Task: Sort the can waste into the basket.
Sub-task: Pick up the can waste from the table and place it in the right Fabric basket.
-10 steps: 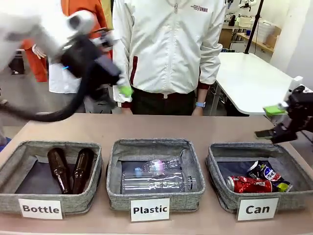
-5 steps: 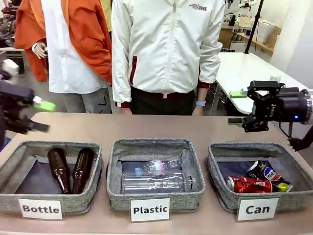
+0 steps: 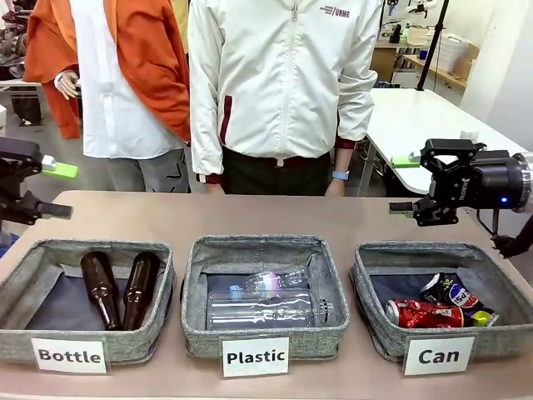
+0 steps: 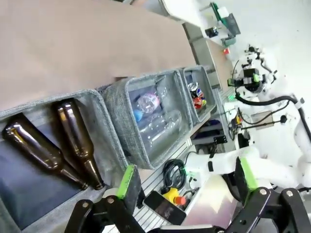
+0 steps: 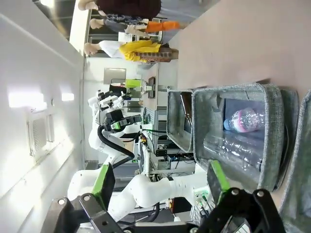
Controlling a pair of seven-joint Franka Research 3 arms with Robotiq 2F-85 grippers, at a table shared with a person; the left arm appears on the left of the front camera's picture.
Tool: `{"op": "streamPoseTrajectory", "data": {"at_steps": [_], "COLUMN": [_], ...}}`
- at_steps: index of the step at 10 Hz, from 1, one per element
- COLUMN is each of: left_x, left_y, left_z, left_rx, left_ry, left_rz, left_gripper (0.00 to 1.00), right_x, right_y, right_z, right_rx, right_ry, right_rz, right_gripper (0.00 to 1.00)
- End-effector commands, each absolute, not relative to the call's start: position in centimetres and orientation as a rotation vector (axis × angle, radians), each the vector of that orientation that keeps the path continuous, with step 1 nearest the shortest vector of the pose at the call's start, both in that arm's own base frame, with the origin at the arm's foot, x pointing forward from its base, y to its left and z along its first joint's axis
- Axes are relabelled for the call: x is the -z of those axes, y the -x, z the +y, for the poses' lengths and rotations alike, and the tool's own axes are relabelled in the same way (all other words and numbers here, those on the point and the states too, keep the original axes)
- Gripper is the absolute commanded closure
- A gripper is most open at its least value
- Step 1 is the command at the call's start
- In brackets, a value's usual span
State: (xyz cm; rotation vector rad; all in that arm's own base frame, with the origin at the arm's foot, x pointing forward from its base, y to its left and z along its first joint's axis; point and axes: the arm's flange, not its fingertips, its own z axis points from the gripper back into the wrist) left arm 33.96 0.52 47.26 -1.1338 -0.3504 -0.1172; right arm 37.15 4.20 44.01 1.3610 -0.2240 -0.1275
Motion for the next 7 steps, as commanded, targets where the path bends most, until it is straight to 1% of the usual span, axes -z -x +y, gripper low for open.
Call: {"op": "streamPoseTrajectory", "data": {"at_steps": [1, 7], "left_x": [-47.45, -47.45], "left_y": [-33.71, -33.71], "left_z": [0.85, 0.85], "left_rx": [0.133, 0.133], "left_ry": [1.132, 1.132], "left_rz": [-0.350, -0.350], "left_gripper": [0.00, 0.00], "right_x": [-44.18, -44.18], "right_y": [-37.11, -37.11], "right_z": [4.43, 4.43], "right_rx": [0.118, 0.118], "right_ry": [-1.367, -1.367], "right_rz": [-0.223, -0.223], "right_gripper": [0.00, 0.00]}}
